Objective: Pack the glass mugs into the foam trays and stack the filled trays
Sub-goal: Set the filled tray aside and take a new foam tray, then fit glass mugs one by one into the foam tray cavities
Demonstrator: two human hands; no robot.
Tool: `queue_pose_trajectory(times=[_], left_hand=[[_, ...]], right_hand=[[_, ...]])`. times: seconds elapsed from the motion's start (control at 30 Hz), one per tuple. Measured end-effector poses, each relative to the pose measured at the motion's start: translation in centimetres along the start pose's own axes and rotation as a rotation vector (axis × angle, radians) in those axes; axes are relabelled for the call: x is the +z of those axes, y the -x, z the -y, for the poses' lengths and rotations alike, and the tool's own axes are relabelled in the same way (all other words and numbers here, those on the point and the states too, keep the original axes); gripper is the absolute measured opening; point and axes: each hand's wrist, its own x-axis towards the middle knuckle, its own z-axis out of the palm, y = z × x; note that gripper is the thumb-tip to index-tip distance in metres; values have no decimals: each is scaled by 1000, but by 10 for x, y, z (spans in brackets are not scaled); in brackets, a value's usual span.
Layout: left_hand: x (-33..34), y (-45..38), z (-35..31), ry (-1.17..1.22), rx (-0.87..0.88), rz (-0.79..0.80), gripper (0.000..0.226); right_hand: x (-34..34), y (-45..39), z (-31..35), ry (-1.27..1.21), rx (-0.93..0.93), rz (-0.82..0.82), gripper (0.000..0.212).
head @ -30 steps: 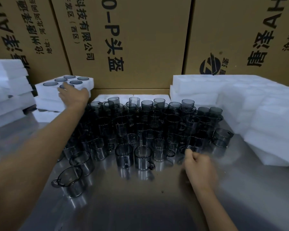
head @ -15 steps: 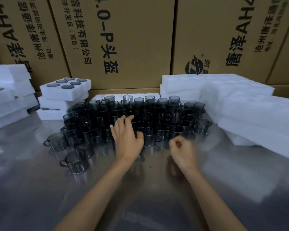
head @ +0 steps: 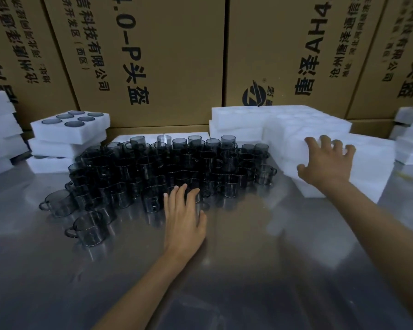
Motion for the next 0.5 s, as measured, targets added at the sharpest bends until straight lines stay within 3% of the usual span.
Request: queue_pose_trajectory(times=[0.2,0.37,0.5], left_hand=[[1,0,4,71,-3,-20,50],[0,-1,5,204,-46,-78,42],[-9,-1,11,422,-139,-191,31]], right_hand=[[-9,3,4,-102,-48,-162,49],[-46,41,38,-219,-249,-355,47],[-70,103,73,-379,-473,-345,44]])
